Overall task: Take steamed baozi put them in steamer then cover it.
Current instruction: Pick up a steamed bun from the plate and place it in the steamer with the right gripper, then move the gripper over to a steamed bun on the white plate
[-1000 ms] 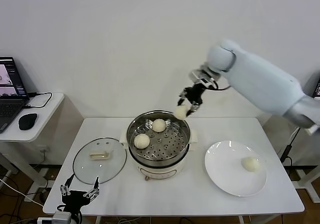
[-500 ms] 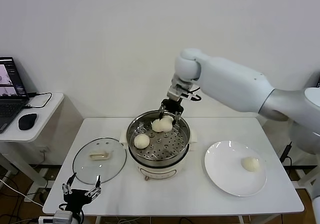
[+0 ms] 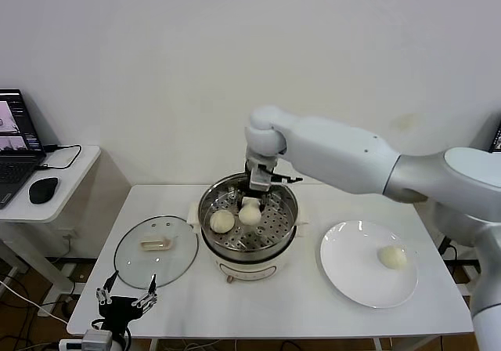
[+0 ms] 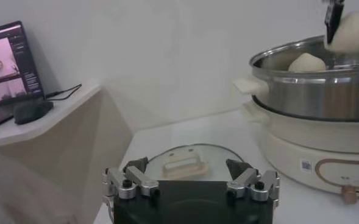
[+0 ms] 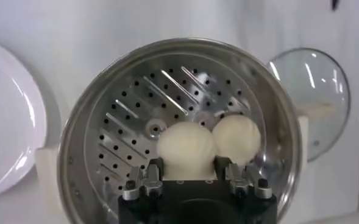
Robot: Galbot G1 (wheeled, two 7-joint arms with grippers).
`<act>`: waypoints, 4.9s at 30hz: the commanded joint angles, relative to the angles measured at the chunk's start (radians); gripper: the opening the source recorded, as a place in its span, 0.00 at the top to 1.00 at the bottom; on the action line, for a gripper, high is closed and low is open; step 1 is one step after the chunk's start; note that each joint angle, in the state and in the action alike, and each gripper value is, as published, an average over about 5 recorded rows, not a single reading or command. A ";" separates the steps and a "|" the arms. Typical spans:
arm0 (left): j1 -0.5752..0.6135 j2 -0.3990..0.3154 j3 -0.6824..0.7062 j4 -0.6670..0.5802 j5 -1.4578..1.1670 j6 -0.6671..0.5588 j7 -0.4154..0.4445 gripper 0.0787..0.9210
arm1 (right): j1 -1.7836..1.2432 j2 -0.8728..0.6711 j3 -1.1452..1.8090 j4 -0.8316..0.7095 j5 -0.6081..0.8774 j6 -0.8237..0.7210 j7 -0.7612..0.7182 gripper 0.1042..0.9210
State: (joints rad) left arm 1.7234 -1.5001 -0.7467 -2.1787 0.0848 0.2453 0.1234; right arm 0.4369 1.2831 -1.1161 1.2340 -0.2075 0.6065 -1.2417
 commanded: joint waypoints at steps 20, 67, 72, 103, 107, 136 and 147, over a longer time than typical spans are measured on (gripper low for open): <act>-0.013 -0.005 0.005 0.024 0.002 0.004 0.004 0.12 | -0.084 -0.010 -0.013 0.066 -0.065 -0.006 0.042 0.48; 0.064 0.012 0.039 -0.033 0.020 0.012 0.029 0.12 | -0.386 -0.827 0.498 0.206 0.012 -0.891 -0.076 0.12; 0.091 0.017 0.035 -0.043 0.021 0.009 0.027 0.12 | -0.575 -0.832 0.621 0.173 -0.038 -0.865 -0.048 0.12; 0.083 0.023 0.031 -0.018 0.049 0.012 0.031 0.12 | -0.758 -0.641 0.724 -0.050 -0.186 -0.806 0.063 0.12; 0.083 0.022 0.030 -0.012 0.049 0.011 0.030 0.12 | -0.748 -0.627 0.725 -0.077 -0.222 -0.796 0.077 0.12; 0.066 0.018 0.034 0.022 0.049 0.010 0.027 0.12 | -0.737 -0.588 0.705 -0.122 -0.200 -0.783 0.085 0.12; 0.057 0.017 0.038 0.029 0.048 0.010 0.028 0.12 | -0.709 -0.629 0.693 -0.087 -0.160 -0.797 0.052 0.36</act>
State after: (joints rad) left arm 1.7814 -1.4830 -0.7098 -2.1515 0.1332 0.2553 0.1513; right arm -0.2805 0.6664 -0.4197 1.1375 -0.3872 -0.1863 -1.1753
